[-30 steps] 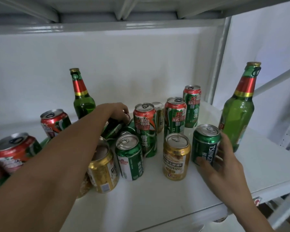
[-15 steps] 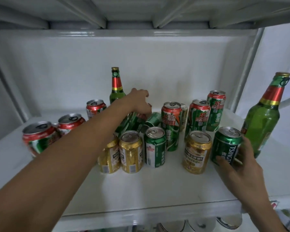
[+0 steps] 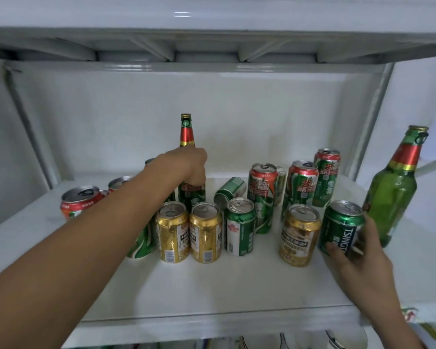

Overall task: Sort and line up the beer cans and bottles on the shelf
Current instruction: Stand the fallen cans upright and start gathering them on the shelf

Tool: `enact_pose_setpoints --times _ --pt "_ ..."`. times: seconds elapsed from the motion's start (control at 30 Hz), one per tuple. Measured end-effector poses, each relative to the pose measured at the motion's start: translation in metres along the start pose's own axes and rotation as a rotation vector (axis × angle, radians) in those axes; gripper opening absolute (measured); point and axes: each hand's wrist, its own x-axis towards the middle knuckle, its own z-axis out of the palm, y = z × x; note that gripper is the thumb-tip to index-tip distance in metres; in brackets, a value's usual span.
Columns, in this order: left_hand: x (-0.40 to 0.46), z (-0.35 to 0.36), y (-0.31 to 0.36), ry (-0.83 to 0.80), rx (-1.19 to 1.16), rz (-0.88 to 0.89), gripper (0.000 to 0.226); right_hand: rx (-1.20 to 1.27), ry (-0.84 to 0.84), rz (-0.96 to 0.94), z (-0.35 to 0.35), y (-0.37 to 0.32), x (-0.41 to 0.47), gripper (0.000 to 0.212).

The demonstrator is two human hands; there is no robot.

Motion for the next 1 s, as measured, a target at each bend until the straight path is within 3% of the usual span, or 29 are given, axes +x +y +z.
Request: enact_pose_setpoints --times 0.1,0.2,0.27,0.33,0.43,0.53,0.7,1.0 --pt "-0.002 -0.001 0.0 -0.024 0.019 0.001 0.016 -0.002 0.005 0.003 0.0 0.001 0.0 0.076" --pt "0.001 -0.006 0.001 0.037 0.015 0.074 0.048 -0.003 0.009 0.002 0.0 0.001 0.0 0.077" --pt "-0.001 -0.01 0.015 0.137 -0.161 0.25 0.064 -0.005 0.01 0.002 0.0 0.002 0.002 0.077" --pt "-0.006 -0.011 0.038 0.135 -0.338 0.417 0.075 -0.003 0.007 -0.001 0.0 0.004 0.002 0.077" --pt "-0.001 -0.004 0.066 0.075 -0.437 0.455 0.09 0.007 -0.002 -0.003 0.0 0.005 0.002 0.077" --pt "0.01 0.011 0.079 0.013 -0.526 0.433 0.09 0.01 -0.005 -0.011 -0.001 0.005 0.002 0.077" --pt "0.021 0.025 0.087 0.103 -0.671 0.414 0.076 0.022 0.001 -0.019 -0.002 0.006 0.004 0.079" --pt "0.023 0.021 0.111 0.075 -0.728 0.483 0.077 -0.01 0.011 -0.02 -0.001 0.008 0.005 0.082"
